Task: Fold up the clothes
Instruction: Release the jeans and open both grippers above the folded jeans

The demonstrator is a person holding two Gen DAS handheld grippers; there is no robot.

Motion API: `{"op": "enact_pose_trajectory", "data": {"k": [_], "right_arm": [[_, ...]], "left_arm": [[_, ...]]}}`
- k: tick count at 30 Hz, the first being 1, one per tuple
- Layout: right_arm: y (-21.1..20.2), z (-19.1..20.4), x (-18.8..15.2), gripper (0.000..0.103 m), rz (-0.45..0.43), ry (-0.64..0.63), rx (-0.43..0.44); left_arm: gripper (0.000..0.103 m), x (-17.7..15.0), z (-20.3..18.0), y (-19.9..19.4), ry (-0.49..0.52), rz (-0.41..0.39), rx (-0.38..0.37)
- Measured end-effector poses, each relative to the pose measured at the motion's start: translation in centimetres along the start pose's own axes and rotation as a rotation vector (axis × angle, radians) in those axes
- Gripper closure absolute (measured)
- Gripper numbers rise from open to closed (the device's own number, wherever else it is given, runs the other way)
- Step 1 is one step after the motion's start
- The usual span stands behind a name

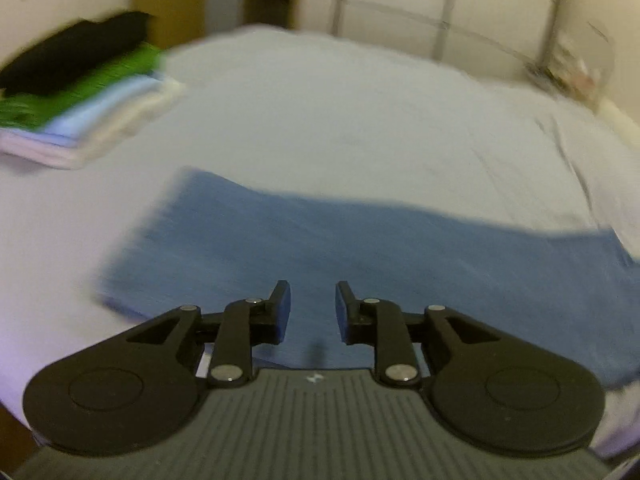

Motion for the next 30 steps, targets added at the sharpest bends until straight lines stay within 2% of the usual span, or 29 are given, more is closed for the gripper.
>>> {"op": "enact_pose_trajectory", "data": {"k": [2,4,5,6,9,12,15,18,20,21,23,24,27,30], "right_arm": [[0.5,-2.1,-0.8,0.052,0.047,0.096,0.045],[1.2,-5.1,-2.1,0.075,0.114,0.24,0.078],[1.2,-6.5,-2.6,0.078,0.137,0.3,0.082],[0.6,-7.3,-2.6,0.078,0.123,0.314,0.067],[-1.7,-6.0,-1.3,0.078,0.02,0.232,0.126],[-1.2,-2.0,-0.5,0.074,0.006,0.099,0.201],[1.5,1.0,-2.1,0.057,0.085,-0.04,0.146],[3.0,1.4,-4.6,0.056,0.137,-0.115,0.046],[2.4,0.9,-5.4,0.046,0.162,-0.09,0.025],[1.9,0.6,-5.6,0.046,0.169,-0.074,0.018],[0.6,0.4,-5.6,0.046,0.144,-0.06,0.01],[-0.1,0.4,-5.5,0.042,0.125,-0.052,0.002],[-2.4,0.6,-4.9,0.021,0.066,-0.047,-0.044],[-4.4,0.7,-4.4,0.013,0.03,-0.057,-0.096]], "left_arm": [[0.081,-0.9,-2.3,2.1,-0.002,0.053,-0.06],[0.084,-1.4,-3.5,3.3,0.018,0.085,-0.008],[0.084,-1.3,-4.3,2.9,0.038,0.079,-0.016],[0.084,-1.2,-5.1,2.6,0.057,0.072,-0.024],[0.083,-1.1,-8.4,1.5,0.13,0.056,-0.069],[0.081,-2.6,-14.4,1.2,0.264,0.061,-0.142],[0.074,-4.8,-18.1,3.7,0.34,0.12,-0.114],[0.072,-6.1,-18.3,4.4,0.336,0.109,-0.032],[0.063,-6.5,-18.3,3.0,0.332,0.099,0.004],[0.062,-6.8,-18.2,2.3,0.321,0.093,0.011],[0.061,-7.0,-17.5,0.9,0.29,0.087,0.013],[0.06,-7.1,-17.2,0.2,0.274,0.084,0.014],[0.056,-7.6,-16.0,-1.4,0.24,0.077,0.044],[0.055,-8.0,-14.7,-2.7,0.217,0.072,0.085]]}}
Point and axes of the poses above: each gripper's, at about its wrist camera, not at the fingertips, and y roughly the way its jaws point, z to its left, x to its top, the point moved 7 cm from there along y, roughly the way its jaws point, and after that the axes turned 13 degrees about z, right-handed, at the moved point
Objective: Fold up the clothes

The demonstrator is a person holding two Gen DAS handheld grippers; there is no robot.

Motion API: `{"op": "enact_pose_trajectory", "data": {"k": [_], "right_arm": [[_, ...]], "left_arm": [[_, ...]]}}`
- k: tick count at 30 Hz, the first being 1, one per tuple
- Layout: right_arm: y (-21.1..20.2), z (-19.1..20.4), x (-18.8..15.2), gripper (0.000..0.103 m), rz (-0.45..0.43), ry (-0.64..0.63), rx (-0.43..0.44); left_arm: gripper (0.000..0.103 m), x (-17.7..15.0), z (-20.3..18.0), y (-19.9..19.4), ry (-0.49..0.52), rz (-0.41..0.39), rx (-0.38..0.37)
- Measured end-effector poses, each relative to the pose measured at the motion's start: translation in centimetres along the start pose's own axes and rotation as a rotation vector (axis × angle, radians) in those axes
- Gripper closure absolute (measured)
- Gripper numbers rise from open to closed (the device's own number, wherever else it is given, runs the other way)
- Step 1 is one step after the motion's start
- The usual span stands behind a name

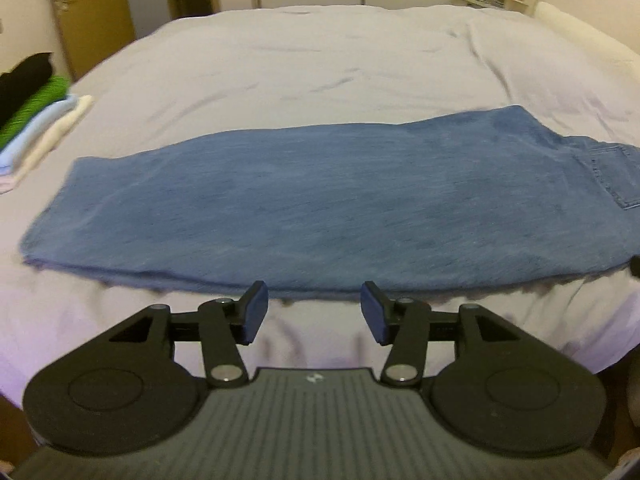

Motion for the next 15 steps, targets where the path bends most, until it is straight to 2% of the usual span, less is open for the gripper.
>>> {"op": "enact_pose_trajectory", "data": {"k": [6,8,10,15], "right_arm": [[-3.4,0.4,-0.3,0.005,-0.022,0.018,0.01],[-4.7,0.6,-0.5,0.003,-0.035,0.019,0.016],[-5.9,1.0,-0.9,0.002,-0.046,0.019,0.021],[-8.2,3.3,-2.2,0.002,-0.079,-0.015,0.061]], "left_arm": [[0.05,-1.5,2.6,-3.4,-0.061,-0.025,0.032],[0.044,-1.8,3.4,-4.8,-0.073,-0.049,0.037],[0.041,-2.0,4.1,-6.2,-0.084,-0.069,0.045],[0.04,-2.8,5.2,-9.2,-0.1,-0.118,0.06]]}}
Point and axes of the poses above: each gripper's, at about its wrist camera, not at the fingertips, and y roughly the way its jaws point, z to its left, x to its top, the point moved 7 cm from there along y, roughly the way its jaws point, and after that the axes turned 13 degrees about z, right-handed, at the moved point
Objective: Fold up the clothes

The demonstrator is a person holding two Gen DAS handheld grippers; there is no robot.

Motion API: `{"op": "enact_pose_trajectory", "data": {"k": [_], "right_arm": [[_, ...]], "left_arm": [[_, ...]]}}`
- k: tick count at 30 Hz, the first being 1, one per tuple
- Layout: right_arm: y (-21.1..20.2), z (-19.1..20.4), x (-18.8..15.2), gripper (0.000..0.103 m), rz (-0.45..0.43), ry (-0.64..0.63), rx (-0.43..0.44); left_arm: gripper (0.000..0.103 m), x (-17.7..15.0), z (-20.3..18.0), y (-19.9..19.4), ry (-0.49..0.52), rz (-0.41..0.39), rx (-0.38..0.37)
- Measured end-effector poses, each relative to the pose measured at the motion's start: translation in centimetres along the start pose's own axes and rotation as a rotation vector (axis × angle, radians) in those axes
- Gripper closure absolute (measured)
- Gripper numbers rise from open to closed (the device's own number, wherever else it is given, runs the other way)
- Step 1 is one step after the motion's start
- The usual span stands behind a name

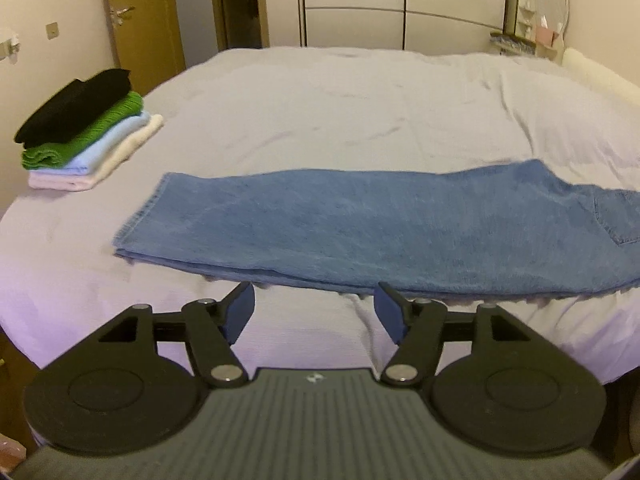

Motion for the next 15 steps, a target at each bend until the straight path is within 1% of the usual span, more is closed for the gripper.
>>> {"op": "enact_pose_trajectory", "data": {"k": [7,11,15], "right_arm": [[-0.7,3.4,-1.4,0.002,0.025,-0.055,0.056],[-1.3,4.2,-1.7,0.002,0.025,-0.059,0.086],[-1.7,3.9,-1.5,0.002,0.023,-0.043,0.079]], "left_arm": [[0.038,-1.6,1.8,-2.3,-0.04,-0.005,0.036],[0.035,-2.3,2.6,-3.5,-0.051,-0.011,0.069],[0.034,-2.6,3.0,-4.5,-0.046,-0.022,0.094]]}}
Point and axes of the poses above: each gripper's, at about its wrist camera, not at the fingertips, and y roughly the way its jaws point, z to its left, x to its top, the point moved 7 cm from there along y, roughly the way its jaws point, and after that the axes turned 13 degrees about z, right-handed, at the moved point
